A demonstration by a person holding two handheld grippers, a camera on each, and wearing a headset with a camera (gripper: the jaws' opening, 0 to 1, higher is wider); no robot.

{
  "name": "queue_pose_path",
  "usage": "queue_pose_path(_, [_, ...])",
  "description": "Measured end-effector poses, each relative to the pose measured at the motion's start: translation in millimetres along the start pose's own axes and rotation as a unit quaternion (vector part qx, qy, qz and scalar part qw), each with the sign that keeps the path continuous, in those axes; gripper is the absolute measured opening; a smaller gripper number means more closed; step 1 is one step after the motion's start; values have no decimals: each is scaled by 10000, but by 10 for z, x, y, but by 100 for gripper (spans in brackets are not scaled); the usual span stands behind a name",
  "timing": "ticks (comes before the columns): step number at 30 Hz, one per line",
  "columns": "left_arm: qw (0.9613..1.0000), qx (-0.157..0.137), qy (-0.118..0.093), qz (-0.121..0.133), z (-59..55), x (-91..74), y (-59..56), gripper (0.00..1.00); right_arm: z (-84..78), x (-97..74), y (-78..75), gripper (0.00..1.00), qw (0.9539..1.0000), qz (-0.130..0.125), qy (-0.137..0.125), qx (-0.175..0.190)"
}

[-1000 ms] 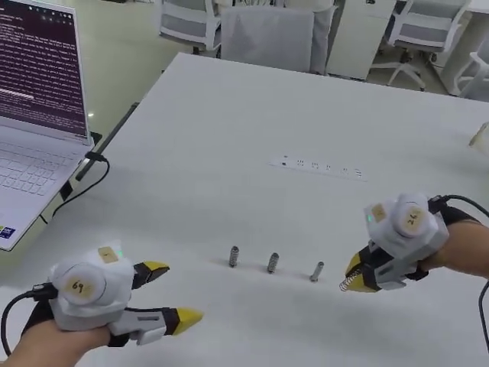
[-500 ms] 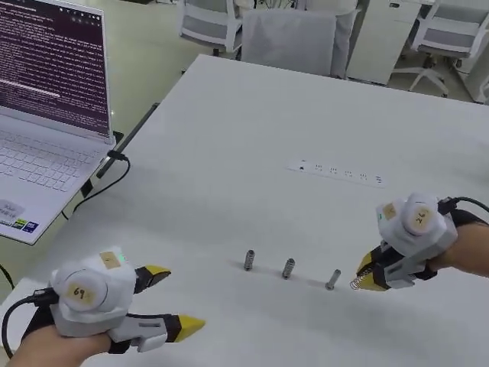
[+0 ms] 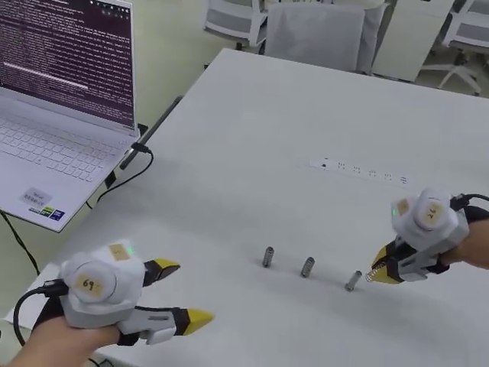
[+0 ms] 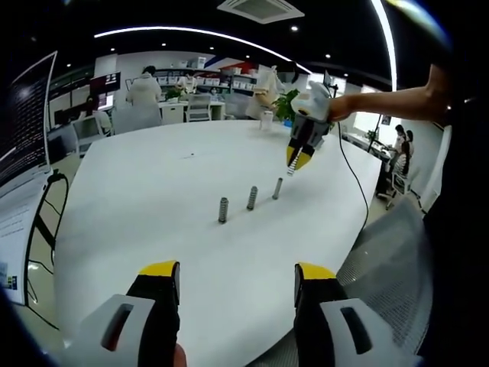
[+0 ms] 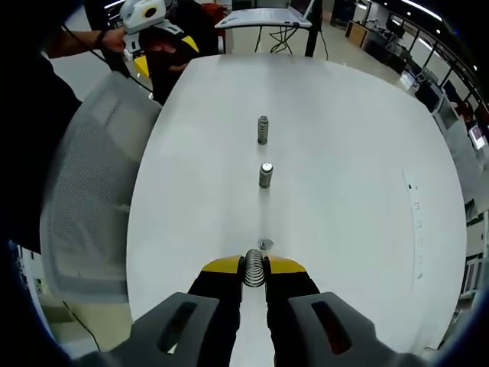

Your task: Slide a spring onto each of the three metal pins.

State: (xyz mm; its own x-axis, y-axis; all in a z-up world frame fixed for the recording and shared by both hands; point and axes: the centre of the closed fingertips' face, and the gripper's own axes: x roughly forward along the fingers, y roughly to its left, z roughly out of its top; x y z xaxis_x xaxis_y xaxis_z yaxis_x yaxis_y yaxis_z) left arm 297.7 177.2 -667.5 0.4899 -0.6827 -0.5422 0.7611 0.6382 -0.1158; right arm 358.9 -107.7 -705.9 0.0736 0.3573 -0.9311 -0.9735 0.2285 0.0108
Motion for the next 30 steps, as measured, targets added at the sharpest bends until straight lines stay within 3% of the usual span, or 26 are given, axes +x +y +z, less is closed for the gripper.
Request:
queue_pose_path(17, [9999,-100,26,45,3,-8,24,56,67,58,-100,9,10000,-25,54,-68])
queue_pose_path(30, [9999,-141,71,57,-32,-13,45,55,26,174,-74,9,9996,112,185,-164])
